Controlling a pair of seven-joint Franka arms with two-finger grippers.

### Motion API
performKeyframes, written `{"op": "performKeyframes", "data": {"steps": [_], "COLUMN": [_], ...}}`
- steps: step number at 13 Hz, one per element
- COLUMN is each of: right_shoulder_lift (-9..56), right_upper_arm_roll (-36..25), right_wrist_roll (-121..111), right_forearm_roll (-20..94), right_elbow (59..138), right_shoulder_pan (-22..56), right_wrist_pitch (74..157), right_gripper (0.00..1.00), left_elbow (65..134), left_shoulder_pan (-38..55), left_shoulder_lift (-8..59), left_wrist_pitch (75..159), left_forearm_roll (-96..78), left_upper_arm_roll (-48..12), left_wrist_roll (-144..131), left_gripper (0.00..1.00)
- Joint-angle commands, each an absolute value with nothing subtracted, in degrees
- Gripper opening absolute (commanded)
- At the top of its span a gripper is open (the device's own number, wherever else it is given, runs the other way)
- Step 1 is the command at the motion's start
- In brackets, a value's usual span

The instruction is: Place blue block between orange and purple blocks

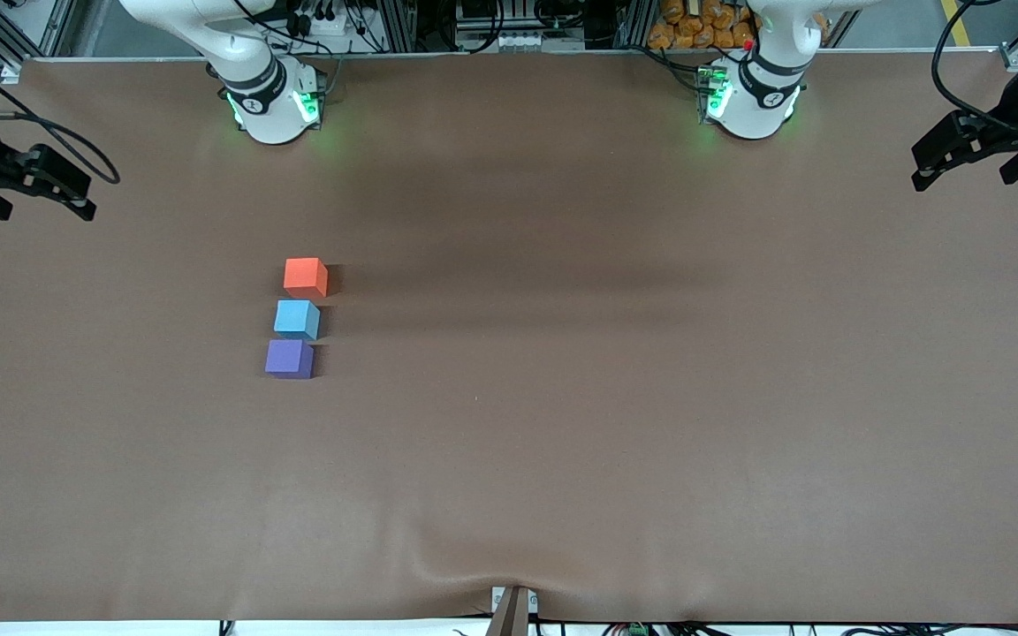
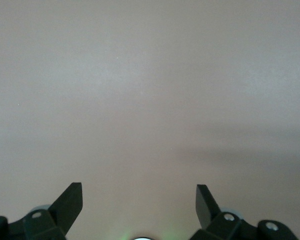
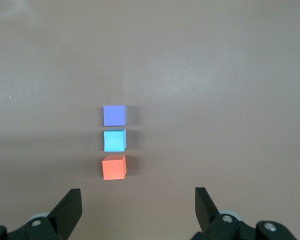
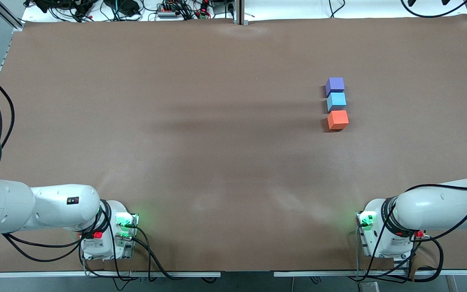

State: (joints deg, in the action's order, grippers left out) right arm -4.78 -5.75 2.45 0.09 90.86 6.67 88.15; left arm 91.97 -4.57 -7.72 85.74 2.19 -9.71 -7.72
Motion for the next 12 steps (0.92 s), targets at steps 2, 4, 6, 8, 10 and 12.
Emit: {"op": "performKeyframes", "data": {"steps": [2,4,6,8,10,12], "right_shoulder_lift": [-5.2,-5.1,-5.0,-5.0,-4.9,-4.4], "right_upper_arm_roll": [-1.0,-0.9,-0.8,0.4,1.0,0.9], "right_wrist_roll": [1.0,1.0,1.0,1.1,1.1,1.0], "right_forearm_roll": [1.4,1.2,1.4,1.3,0.6,0.4], "right_elbow": [90.9,90.9,90.9,90.9,90.8,90.4], "right_shoulder_pan": [2.3,2.2,1.9,2.0,2.0,2.0], "right_wrist_pitch": [87.8,88.8,89.6,89.6,89.6,89.6], "right_gripper": [1.00,1.00,1.00,1.00,1.00,1.00], "left_elbow": [90.5,90.3,89.6,89.5,89.5,89.5], "left_shoulder_pan": [-5.4,-5.8,-5.5,-5.4,-5.2,-4.9], "left_shoulder_lift": [-6.2,-5.4,-4.7,-4.6,-4.6,-4.6], "left_wrist_pitch": [84.3,84.2,84.2,84.1,84.1,84.1], "left_forearm_roll": [0.8,-1.5,-1.0,-0.8,0.4,1.7], "left_upper_arm_roll": [-9.8,-9.1,-9.1,-9.1,-9.1,-9.8], "left_wrist_roll": [-7.1,-7.2,-7.2,-7.3,-7.2,-7.2], "left_gripper": [1.00,1.00,1.00,1.00,1.00,1.00]}}
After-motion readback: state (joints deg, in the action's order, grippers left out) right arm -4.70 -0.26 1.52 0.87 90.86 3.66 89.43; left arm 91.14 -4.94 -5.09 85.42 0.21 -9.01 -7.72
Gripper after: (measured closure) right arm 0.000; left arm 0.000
